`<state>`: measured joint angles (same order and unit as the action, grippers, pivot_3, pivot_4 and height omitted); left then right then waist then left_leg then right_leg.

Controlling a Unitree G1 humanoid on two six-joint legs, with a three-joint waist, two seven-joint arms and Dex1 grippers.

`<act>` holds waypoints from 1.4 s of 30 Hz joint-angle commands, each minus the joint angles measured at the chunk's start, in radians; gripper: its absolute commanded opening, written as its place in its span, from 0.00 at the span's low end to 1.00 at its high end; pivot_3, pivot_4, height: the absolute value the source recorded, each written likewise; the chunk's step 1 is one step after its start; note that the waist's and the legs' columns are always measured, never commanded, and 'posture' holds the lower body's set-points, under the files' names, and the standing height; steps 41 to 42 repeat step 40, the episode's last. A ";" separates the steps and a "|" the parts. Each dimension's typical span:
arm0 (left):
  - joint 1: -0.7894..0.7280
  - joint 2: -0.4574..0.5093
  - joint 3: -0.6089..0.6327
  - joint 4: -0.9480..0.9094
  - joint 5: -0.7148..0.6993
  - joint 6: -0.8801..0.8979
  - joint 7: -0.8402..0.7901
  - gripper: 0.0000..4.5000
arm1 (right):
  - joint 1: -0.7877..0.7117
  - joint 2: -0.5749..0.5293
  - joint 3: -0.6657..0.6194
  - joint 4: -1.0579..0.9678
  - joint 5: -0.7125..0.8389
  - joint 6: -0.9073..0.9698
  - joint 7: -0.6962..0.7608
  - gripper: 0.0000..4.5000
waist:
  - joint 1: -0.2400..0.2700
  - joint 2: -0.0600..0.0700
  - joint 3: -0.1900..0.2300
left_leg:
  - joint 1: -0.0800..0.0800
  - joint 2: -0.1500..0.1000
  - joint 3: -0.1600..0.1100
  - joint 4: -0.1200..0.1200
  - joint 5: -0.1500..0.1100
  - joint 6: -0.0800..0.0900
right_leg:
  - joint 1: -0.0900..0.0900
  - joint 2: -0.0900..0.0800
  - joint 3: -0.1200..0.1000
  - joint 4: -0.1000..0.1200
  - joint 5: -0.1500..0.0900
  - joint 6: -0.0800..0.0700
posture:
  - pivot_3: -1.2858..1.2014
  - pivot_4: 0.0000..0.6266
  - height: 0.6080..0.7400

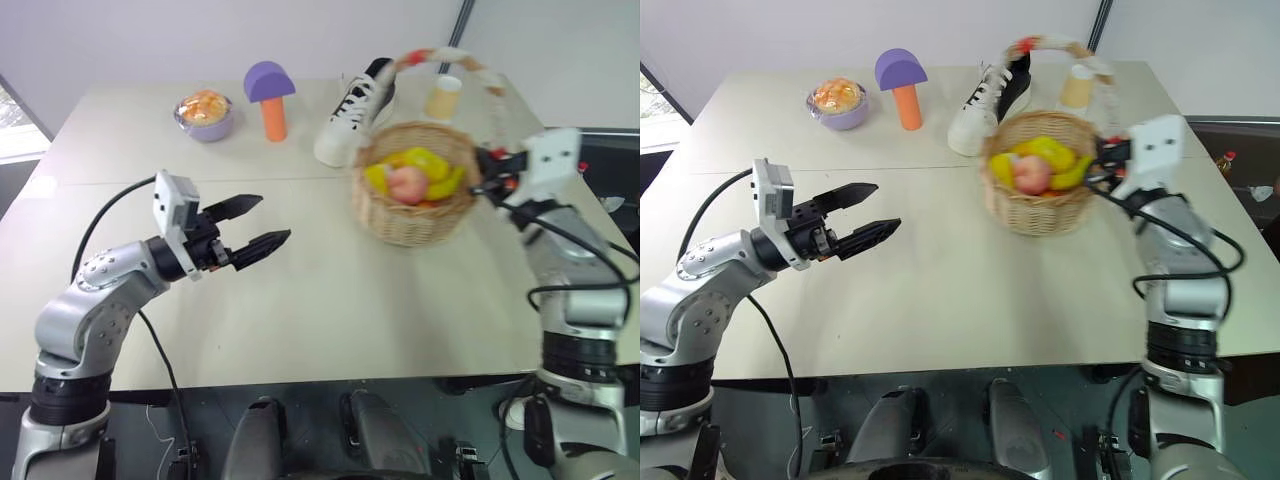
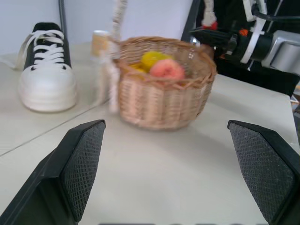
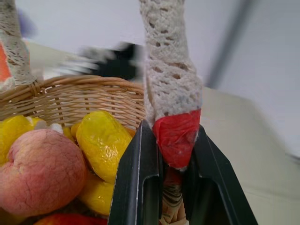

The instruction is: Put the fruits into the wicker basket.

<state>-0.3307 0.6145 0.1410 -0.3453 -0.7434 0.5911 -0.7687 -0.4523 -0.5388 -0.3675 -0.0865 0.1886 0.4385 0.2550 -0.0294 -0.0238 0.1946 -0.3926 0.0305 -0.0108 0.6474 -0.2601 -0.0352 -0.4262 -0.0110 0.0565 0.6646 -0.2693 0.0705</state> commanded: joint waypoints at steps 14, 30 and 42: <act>-0.073 -0.024 0.001 0.118 0.075 -0.078 -0.065 1.00 | 0.061 -0.049 -0.134 0.001 0.004 -0.096 -0.085 0.89 | -0.008 0.001 0.000 | 0.000 0.000 0.001 0.000 0.000 0.000 | 0.000 0.001 0.002 0.000 0.000 0.000 | 0.52 0.24 1.00; 0.165 0.043 0.195 0.211 0.185 -0.136 0.043 1.00 | 0.317 -0.111 0.144 -0.210 0.208 -0.087 0.454 0.89 | -0.037 0.002 0.000 | 0.002 0.002 0.001 0.000 -0.001 0.001 | 0.001 0.002 0.002 0.001 0.000 0.000 | 0.52 0.24 1.00; 0.284 0.018 0.268 0.150 0.167 -0.154 0.097 1.00 | 0.191 -0.072 0.238 -0.047 0.171 -0.148 0.496 0.89 | -0.007 0.001 0.000 | 0.001 0.001 0.002 0.001 -0.001 0.001 | 0.001 -0.001 0.002 0.000 0.000 0.001 | 0.52 0.24 1.00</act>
